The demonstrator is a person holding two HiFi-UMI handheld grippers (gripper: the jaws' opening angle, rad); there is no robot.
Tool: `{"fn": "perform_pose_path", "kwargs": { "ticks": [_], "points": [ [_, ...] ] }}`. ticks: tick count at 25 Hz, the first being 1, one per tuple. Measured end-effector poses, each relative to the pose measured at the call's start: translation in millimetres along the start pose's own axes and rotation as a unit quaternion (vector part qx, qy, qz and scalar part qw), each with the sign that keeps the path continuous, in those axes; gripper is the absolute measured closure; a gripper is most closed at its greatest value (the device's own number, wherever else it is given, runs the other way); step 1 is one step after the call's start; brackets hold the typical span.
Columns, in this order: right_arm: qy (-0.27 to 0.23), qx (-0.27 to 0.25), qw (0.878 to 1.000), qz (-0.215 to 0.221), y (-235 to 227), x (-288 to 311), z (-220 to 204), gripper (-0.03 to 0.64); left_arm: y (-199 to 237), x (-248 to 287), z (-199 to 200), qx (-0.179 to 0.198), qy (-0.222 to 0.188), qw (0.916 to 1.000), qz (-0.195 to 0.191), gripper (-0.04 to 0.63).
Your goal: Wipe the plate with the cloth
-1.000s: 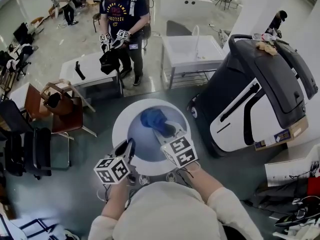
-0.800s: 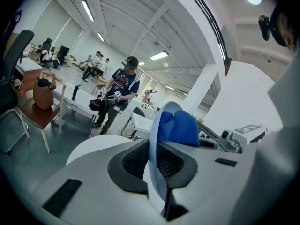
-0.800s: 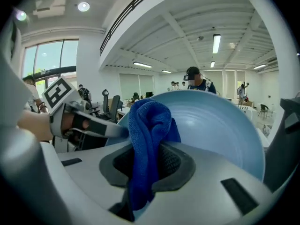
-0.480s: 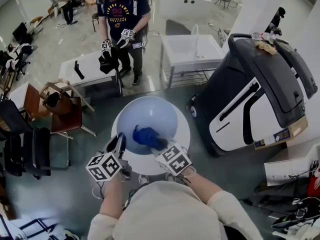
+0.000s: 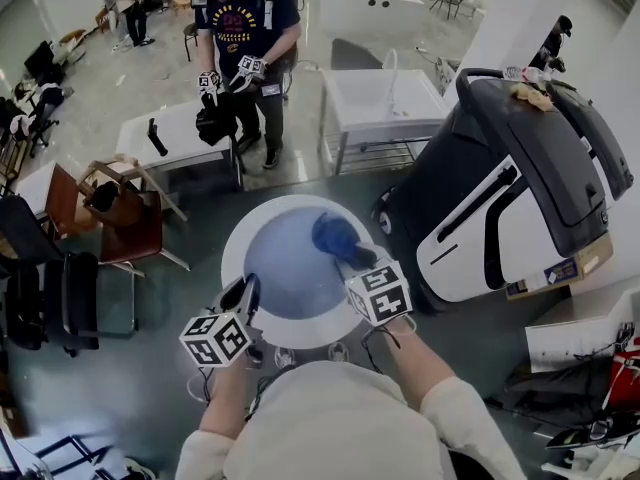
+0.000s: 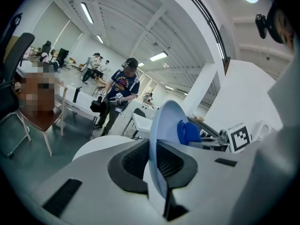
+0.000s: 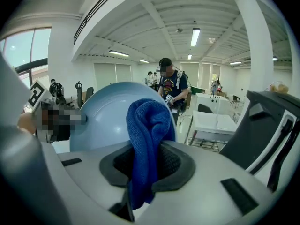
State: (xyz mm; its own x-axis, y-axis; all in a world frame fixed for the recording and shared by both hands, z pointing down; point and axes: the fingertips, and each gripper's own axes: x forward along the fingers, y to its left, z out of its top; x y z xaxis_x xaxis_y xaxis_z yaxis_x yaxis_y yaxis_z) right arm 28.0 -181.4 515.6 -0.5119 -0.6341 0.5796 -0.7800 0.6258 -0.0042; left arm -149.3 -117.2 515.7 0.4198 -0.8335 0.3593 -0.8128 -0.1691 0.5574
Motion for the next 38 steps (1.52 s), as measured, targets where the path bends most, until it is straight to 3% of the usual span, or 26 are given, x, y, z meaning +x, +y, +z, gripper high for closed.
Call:
{"fn": "perform_pose_path", "kwargs": {
  "ticks": [3, 6, 11, 16, 21, 24, 28, 34, 38],
  "points": [
    [-0.021, -0.018, 0.999, -0.017, -2.0, -0.9, 19.9, 0.528, -6.8, 2.9, -7.8, 0.004, 0.012, 0.9999, -0.009, 0.552],
    [-0.038, -0.029, 0.999, -0.005, 16.5, 3.9, 34.4, 0.528, -11.0, 5.1, -13.5, 0.014, 0.021, 0.9996, -0.014, 0.552],
    [-0.044, -0.045, 0.995, 0.077, 75.9, 13.6, 40.3, 0.528, -16.1, 9.2, -19.5, 0.034, 0.032, 0.9988, -0.012, 0.552],
    [-0.01, -0.07, 0.983, 0.171, 137.0, 18.8, 11.0, 0.528, -13.9, 12.0, -9.4, 0.032, 0.017, 0.9993, -0.007, 0.552],
    [0.076, -0.098, 0.971, 0.204, 151.3, 19.5, -34.5, 0.528, 0.5, 5.4, 15.1, 0.028, -0.017, 0.9994, 0.013, 0.552],
    [0.118, -0.111, 0.971, 0.178, 135.4, 19.8, -55.0, 0.528, 8.3, -2.0, 26.0, 0.028, -0.033, 0.9988, 0.022, 0.552],
    [0.123, -0.103, 0.981, 0.112, 96.8, 22.9, -62.7, 0.528, 16.1, -7.6, 24.0, 0.025, -0.032, 0.9988, 0.028, 0.552],
    [0.084, -0.076, 0.994, 0.01, 30.6, 19.9, -40.9, 0.528, 19.8, -6.8, 7.1, 0.016, -0.013, 0.9994, 0.029, 0.552],
    [0.039, -0.068, 0.996, -0.028, 9.7, 13.8, -15.6, 0.528, 23.1, -5.8, -4.5, 0.005, 0.001, 0.9996, 0.027, 0.552]
  ]
}}
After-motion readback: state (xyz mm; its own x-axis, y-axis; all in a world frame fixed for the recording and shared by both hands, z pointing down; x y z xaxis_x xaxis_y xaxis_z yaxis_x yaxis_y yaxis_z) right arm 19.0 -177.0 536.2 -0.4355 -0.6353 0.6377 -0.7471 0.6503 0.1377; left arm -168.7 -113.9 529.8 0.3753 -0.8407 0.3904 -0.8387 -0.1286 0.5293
